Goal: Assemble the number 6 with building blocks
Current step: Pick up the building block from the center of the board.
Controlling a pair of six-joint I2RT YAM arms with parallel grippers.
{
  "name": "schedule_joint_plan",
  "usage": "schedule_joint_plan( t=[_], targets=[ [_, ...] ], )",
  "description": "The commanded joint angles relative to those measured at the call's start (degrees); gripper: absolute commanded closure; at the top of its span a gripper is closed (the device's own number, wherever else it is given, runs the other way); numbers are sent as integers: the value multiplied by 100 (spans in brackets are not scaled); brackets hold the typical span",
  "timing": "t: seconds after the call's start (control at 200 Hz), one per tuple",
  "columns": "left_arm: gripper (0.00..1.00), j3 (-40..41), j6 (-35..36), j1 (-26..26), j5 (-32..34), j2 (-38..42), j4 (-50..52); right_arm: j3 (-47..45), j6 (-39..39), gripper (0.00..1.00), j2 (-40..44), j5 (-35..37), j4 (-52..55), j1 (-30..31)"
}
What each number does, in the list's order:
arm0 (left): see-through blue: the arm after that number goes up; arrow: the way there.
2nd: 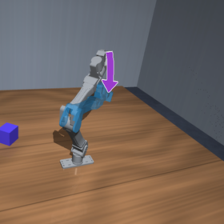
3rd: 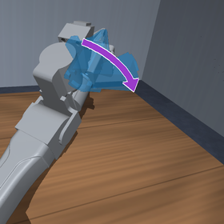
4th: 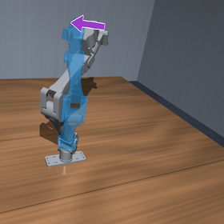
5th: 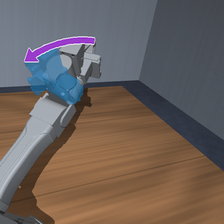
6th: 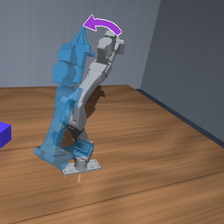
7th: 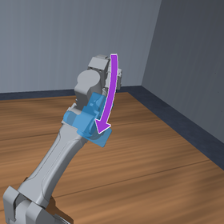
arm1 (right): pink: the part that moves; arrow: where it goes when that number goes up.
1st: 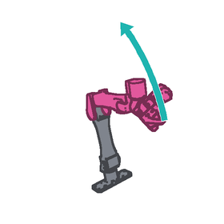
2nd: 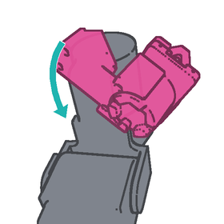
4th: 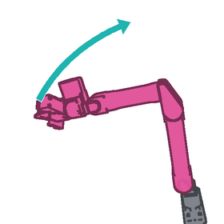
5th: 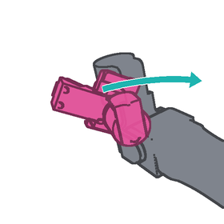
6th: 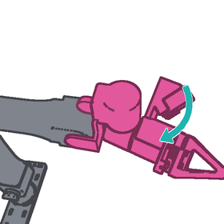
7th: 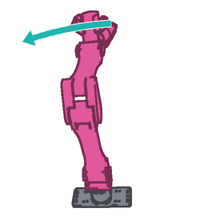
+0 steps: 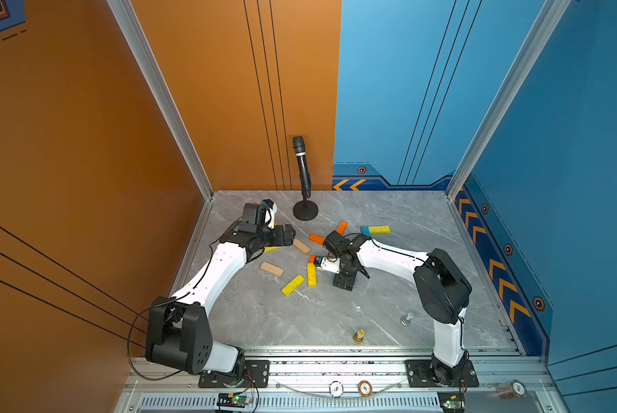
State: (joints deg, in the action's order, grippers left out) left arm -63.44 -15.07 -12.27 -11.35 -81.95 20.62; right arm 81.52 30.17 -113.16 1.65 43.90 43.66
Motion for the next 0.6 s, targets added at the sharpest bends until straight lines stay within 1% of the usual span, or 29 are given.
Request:
schedule_joint_plan(
  t=[0.0, 0.06, 0.26, 0.325, 0.365, 0.486, 0.596],
  targets=[
    [2, 46, -35, 40, -172, 84, -35, 240, 239, 26, -201, -166, 159, -32],
    [2, 42, -40, 39, -180, 74, -44, 294, 252, 30, -288, -150, 197, -46],
    [2, 47, -46, 38, -178, 81, -36, 416, 262, 33, -484, -84, 215, -101],
    [2, 42, -52, 32, -194, 74, -41, 451, 262, 37, -524, -78, 237, -102],
    [2, 46, -57, 34, -196, 83, -44, 484, 260, 44, -530, -124, 275, -120],
    [2, 53, -49, 36, -190, 98, -40, 565, 148, 56, -528, -171, 413, -153],
    [2, 49, -58, 32, -189, 105, -40, 536, 0, 61, -524, -241, 459, -203]
  ],
)
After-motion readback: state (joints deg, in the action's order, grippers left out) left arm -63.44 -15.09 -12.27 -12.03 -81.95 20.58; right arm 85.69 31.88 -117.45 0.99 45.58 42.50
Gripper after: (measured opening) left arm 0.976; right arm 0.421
